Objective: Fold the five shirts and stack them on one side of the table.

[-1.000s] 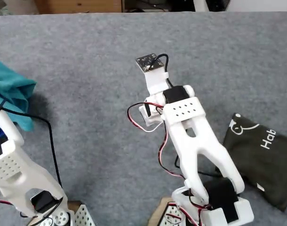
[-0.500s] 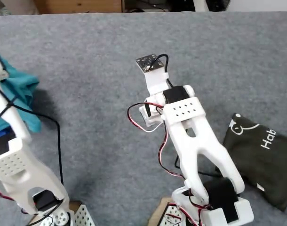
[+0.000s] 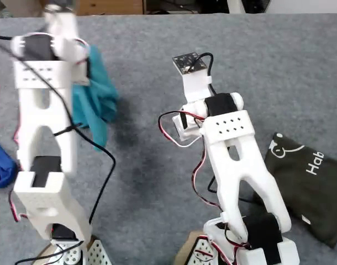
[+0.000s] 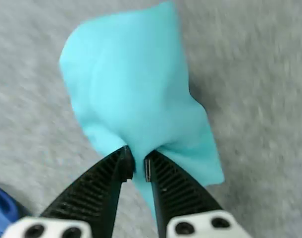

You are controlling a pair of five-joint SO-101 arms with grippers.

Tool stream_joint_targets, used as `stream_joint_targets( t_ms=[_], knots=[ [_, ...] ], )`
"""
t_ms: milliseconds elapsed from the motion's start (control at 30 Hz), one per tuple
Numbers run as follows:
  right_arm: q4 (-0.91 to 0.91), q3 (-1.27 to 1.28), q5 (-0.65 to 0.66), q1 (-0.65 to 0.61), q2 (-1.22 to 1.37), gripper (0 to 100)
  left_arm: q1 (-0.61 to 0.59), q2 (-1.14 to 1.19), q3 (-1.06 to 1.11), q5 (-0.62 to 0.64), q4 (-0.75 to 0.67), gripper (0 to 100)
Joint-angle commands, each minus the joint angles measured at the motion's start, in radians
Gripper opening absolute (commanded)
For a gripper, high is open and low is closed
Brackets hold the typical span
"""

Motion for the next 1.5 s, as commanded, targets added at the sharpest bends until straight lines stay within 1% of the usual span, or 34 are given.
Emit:
stream_joint_targets(
  t_ms=[0, 300, 600, 867, 1033, 1067, 1233, 1267, 1467],
  knots=[
    [0.005, -0.048, 0.002, 0.013, -0.041, 3.0, 0.052, -0.051, 0.052, 0.041, 0.008, 2],
    [0.011, -0.047, 0.002, 0.012, -0.039, 3.0, 0.046, -0.05, 0.063, 0.044, 0.008, 2],
    [0.002, 0.03, 0.002, 0.015, -0.039, 3.0, 0.048, -0.056, 0.063, 0.046, 0.008, 2],
    [0.0, 0.027, 0.002, 0.016, -0.041, 3.0, 0.094, -0.056, 0.061, 0.046, 0.009, 2],
    [-0.057, 0.027, 0.002, 0.016, -0.042, 3.0, 0.098, -0.051, 0.066, 0.048, 0.009, 2],
    [-0.064, 0.027, 0.002, 0.015, -0.045, 3.0, 0.098, -0.056, 0.081, 0.048, 0.009, 4],
    [-0.083, 0.027, 0.002, 0.012, -0.041, 3.2, 0.086, -0.064, 0.152, 0.048, 0.009, 21],
    [-0.083, 0.027, 0.002, 0.01, -0.041, 3.3, 0.083, -0.077, 0.161, 0.049, 0.009, 22],
    [-0.08, 0.027, 0.002, 0.01, -0.045, 3.3, 0.078, -0.197, 0.233, 0.046, 0.009, 23]
  ],
)
